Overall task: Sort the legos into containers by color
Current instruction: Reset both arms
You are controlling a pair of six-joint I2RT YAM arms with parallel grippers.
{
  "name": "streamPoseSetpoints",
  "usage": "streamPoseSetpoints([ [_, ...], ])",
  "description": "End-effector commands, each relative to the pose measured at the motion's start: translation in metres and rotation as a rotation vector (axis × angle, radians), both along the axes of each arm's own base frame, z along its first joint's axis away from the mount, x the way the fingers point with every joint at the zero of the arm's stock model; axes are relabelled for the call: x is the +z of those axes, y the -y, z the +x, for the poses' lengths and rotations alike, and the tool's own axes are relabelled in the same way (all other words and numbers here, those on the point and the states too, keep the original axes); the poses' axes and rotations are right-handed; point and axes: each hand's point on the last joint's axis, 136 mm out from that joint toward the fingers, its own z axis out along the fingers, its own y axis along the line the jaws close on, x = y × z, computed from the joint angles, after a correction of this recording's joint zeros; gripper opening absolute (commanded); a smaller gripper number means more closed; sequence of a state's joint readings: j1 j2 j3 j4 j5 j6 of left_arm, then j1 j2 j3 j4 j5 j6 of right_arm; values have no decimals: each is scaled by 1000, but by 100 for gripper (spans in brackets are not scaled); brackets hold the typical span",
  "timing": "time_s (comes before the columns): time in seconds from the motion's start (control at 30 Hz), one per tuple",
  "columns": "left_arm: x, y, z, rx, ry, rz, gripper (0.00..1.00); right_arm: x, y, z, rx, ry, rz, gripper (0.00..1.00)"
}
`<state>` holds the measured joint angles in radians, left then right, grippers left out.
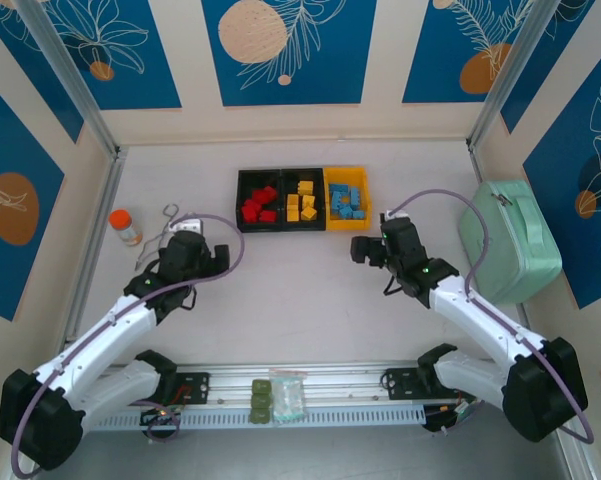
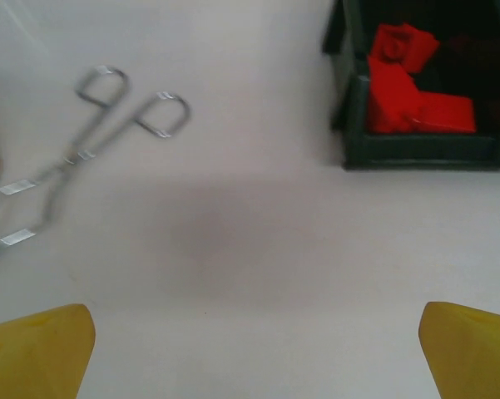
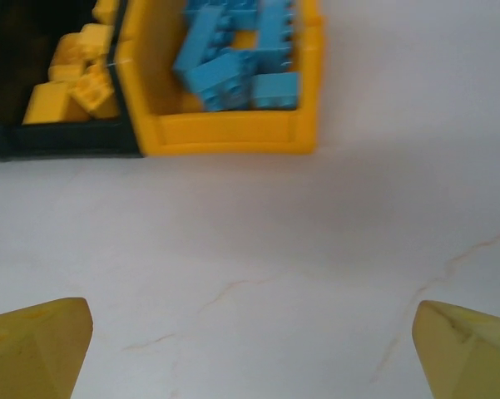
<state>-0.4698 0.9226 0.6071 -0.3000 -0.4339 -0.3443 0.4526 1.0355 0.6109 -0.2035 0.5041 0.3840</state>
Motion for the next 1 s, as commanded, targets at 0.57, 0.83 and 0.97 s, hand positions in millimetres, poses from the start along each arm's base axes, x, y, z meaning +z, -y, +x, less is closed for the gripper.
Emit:
streamPoseSetpoints([
  [0.57, -17, -75, 75, 202, 442, 285, 99, -5, 91, 40, -159, 437, -65, 99],
  [0.83, -38, -57, 90, 67, 408, 245, 99, -22, 50, 71, 102, 456, -73, 99],
  [0.97, -51, -53, 94, -3, 425, 202, 99, -38, 57, 82, 74, 393, -53, 99],
])
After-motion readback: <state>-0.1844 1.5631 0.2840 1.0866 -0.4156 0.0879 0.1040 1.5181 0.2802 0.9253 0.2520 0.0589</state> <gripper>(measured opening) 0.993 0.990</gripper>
